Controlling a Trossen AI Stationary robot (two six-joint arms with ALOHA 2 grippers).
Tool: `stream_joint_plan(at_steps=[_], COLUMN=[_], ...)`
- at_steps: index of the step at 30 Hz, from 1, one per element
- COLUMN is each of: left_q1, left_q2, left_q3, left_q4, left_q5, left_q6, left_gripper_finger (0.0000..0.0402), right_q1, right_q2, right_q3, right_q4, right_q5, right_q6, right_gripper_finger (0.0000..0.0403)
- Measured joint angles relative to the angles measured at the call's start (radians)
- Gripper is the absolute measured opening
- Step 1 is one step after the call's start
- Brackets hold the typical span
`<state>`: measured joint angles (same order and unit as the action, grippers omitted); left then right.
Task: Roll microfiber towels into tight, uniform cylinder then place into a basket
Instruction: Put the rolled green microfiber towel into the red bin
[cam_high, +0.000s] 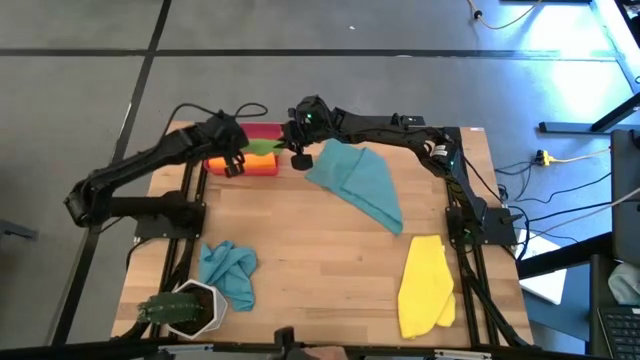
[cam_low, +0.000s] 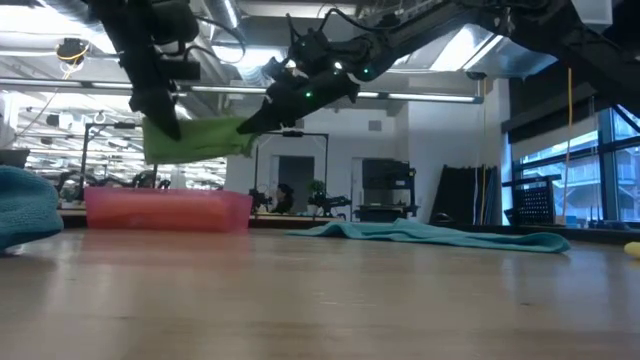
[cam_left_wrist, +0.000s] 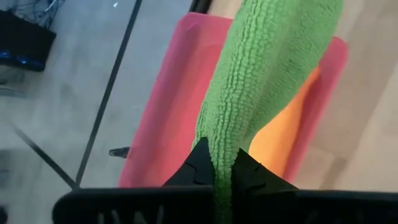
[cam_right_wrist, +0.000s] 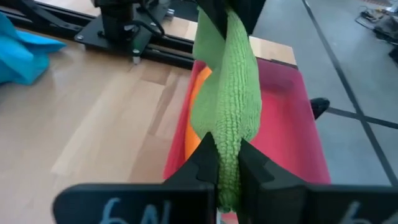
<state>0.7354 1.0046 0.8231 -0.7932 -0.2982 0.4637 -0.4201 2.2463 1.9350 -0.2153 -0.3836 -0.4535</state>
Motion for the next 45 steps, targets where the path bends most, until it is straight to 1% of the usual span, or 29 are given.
stream_joint_plan(at_steps=[4, 10, 12, 13, 14, 16, 18, 20, 22, 25, 28, 31, 35, 38, 41, 45], left_q1=[0.013, 0.017, 0.017, 0.017, 0.018, 0.033, 0.047, 0.069, 0.103, 0.131, 0.139, 0.131, 0.096, 0.059, 0.037, 0.028], left_q2=[0.000, 0.003, 0.005, 0.006, 0.005, 0.005, 0.008, 0.012, 0.019, 0.012, 0.013, 0.011, 0.009, 0.009, 0.032, 0.102], left_q3=[-0.013, -0.017, -0.017, -0.017, -0.018, -0.028, -0.025, -0.030, -0.056, -0.072, -0.065, -0.023, 0.026, 0.034, 0.035, 0.025], left_q4=[0.036, 0.042, 0.042, 0.039, 0.027, -0.053, -0.037, -0.031, 0.009, 0.076, 0.095, 0.136, 0.216, 0.289, 0.330, 0.319], left_q5=[-0.030, -0.031, -0.031, -0.034, -0.058, -0.203, -0.282, -0.298, -0.302, -0.270, -0.239, -0.135, -0.047, 0.012, 0.053, 0.054], left_q6=[0.018, 0.044, 0.044, 0.043, 0.040, 0.037, 0.018, -0.005, -0.017, -0.012, -0.011, -0.009, 0.005, 0.009, -0.009, -0.010], left_gripper_finger=[0.0000, 0.0000, 0.0000, 0.0000, 0.0000, 0.0000, 0.0000, 0.0000, 0.0000, 0.0000, 0.0000, 0.0000, 0.0000, 0.0000, 0.0000, 0.0000], right_q1=[-0.003, -0.002, -0.001, -0.001, -0.001, -0.005, -0.008, -0.008, -0.006, -0.004, -0.005, -0.005, -0.005, -0.004, -0.004, -0.010], right_q2=[0.008, 0.021, 0.021, 0.021, 0.021, 0.016, 0.017, 0.017, 0.017, 0.017, 0.017, 0.016, 0.002, -0.024, -0.053, -0.079], right_q3=[0.002, 0.003, 0.003, 0.003, 0.002, -0.004, -0.004, -0.003, -0.002, -0.002, -0.002, -0.002, -0.002, -0.002, -0.001, 0.000], right_q4=[0.007, -0.027, -0.023, -0.015, -0.008, -0.032, -0.004, 0.004, -0.006, -0.015, -0.033, -0.053, -0.089, -0.154, -0.243, -0.313], right_q5=[0.019, 0.012, 0.013, 0.013, 0.012, 0.006, 0.013, 0.014, 0.022, 0.027, 0.032, 0.034, 0.034, 0.026, -0.029, -0.182], right_q6=[0.000, 0.004, 0.009, 0.015, 0.025, 0.043, 0.052, 0.054, 0.056, 0.057, 0.057, 0.056, 0.053, 0.052, 0.051, 0.052], right_gripper_finger=[0.0021, 0.0021, 0.0028, 0.0038, 0.0050, 0.0080, 0.0113, 0.0143, 0.0169, 0.0197, 0.0208, 0.0206, 0.0193, 0.0181, 0.0171, 0.0162])
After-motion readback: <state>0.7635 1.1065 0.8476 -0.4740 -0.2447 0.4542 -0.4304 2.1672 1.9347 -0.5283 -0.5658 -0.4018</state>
